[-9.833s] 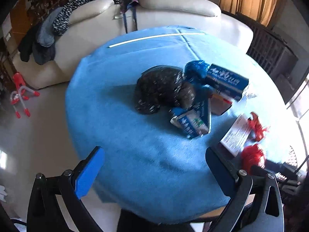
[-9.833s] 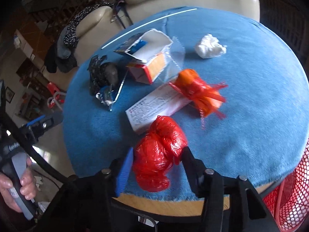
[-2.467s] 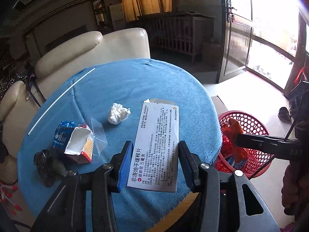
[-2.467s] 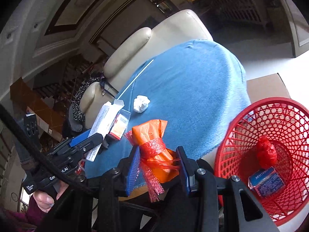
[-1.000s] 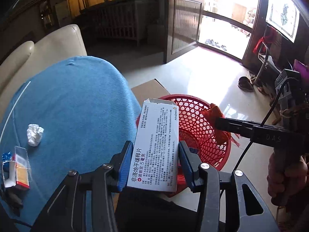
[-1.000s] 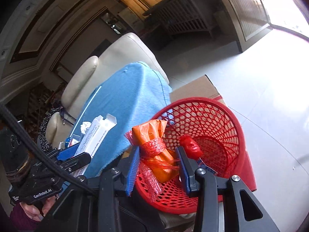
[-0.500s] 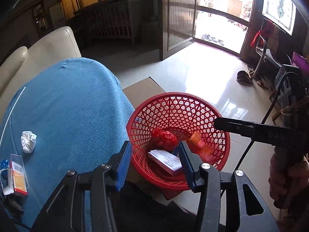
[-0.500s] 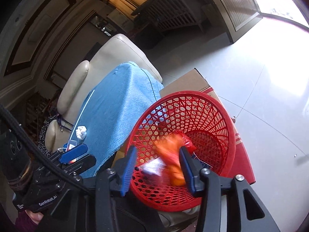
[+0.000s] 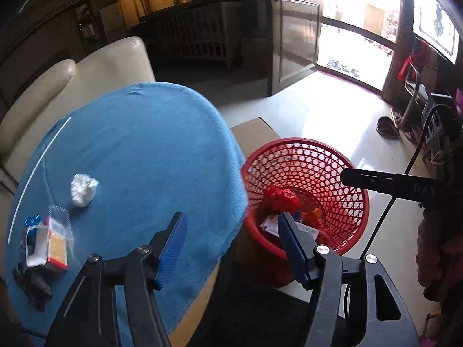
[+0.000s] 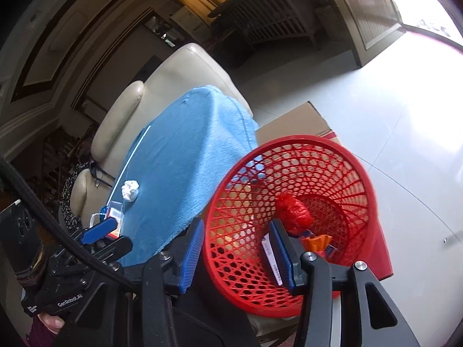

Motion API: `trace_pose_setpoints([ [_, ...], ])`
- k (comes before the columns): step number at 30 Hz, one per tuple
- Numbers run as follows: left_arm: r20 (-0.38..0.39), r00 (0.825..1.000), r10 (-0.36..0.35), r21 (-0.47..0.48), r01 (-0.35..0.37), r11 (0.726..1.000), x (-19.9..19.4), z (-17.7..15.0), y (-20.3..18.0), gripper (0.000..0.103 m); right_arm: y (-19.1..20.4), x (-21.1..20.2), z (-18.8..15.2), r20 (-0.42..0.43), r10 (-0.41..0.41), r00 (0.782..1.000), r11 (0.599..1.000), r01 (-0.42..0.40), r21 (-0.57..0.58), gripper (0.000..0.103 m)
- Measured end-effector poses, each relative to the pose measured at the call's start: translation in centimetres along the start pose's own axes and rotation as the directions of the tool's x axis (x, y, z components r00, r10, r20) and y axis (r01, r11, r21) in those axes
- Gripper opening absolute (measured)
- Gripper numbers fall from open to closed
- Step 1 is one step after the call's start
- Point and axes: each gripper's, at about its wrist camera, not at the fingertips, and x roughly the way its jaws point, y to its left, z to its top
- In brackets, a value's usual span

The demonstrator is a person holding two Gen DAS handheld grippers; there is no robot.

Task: Collect trash
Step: 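Move both tools back over the table toward the remaining trash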

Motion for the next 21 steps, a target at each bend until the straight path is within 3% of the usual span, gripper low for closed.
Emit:
trace_pose_setpoints([
  [6, 0.041, 0.995, 0.093, -0.113, -0.088, 0.990, -3.1, -2.0, 5.2, 0.069, 3.5, 1.6, -0.1, -0.038, 0.032, 0.999, 0.998, -0.034, -0.061, 0.051],
  [11, 0.044, 0.983, 0.176, -0.236, -0.161, 0.958, -5.2, -5.0, 9.9, 0.070, 7.1, 3.5, -0.8, -0.087, 0.066, 0.994, 0.989, -0.077, -0.126, 0.050],
  [15, 0.019, 0.974, 0.227, -0.343, -0.207, 0.916, -6.5, -8.3, 14.1, 0.070, 10.5, 5.2, -1.5, -0.135, 0.091, 0.987, 0.975, -0.116, -0.187, 0.050],
  [21, -0.038, 0.948, 0.317, -0.485, -0.295, 0.823, -8.6, -13.2, 20.0, 0.070, 14.6, 6.8, -2.4, -0.184, 0.110, 0.977, 0.951, -0.158, -0.266, 0.050],
])
